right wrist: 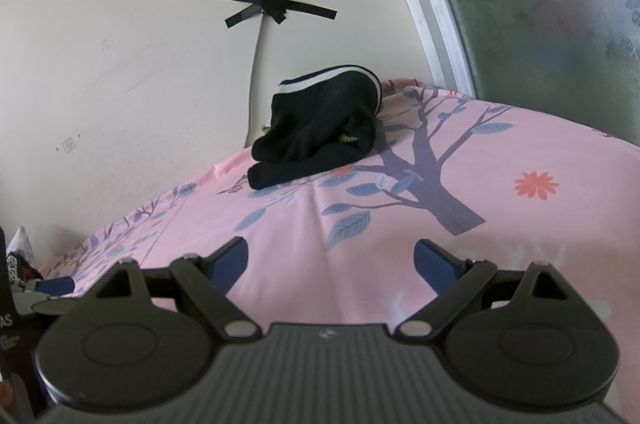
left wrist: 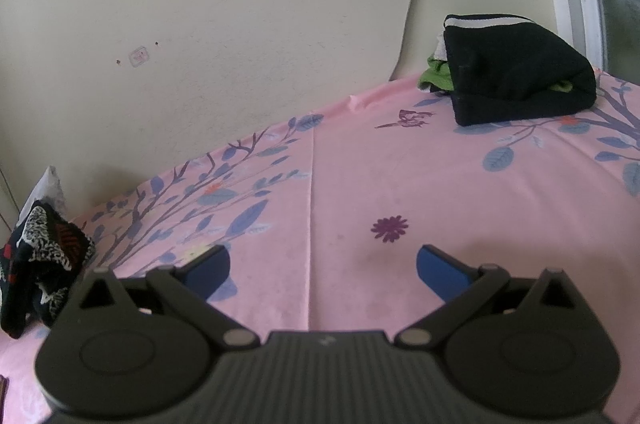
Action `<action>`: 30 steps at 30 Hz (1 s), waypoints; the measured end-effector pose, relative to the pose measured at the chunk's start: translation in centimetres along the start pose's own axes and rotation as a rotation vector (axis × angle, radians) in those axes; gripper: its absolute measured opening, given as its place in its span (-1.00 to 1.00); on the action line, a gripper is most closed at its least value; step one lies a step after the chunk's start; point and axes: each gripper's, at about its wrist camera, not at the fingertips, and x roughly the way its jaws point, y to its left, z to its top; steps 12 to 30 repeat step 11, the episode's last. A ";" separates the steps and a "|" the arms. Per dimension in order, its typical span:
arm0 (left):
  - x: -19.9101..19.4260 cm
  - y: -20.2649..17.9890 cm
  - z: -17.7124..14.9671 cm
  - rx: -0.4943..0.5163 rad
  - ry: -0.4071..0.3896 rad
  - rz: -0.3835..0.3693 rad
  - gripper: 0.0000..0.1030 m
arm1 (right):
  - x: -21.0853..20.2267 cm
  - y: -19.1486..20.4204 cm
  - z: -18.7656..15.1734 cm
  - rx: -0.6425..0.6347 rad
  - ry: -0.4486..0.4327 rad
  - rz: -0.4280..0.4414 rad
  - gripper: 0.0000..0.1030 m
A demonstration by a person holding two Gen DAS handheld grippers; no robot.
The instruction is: Fold small clothes
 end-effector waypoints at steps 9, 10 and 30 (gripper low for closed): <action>0.0 0.3 -0.1 -0.009 0.012 -0.056 1.00 | 0.0 0.0 0.0 0.000 0.000 0.000 0.73; 0.1 0.4 -0.1 -0.014 0.017 -0.066 1.00 | 0.0 0.0 0.0 0.000 0.000 0.000 0.73; 0.2 0.4 -0.1 -0.020 0.023 -0.075 1.00 | -0.1 0.0 -0.1 0.000 0.000 -0.001 0.73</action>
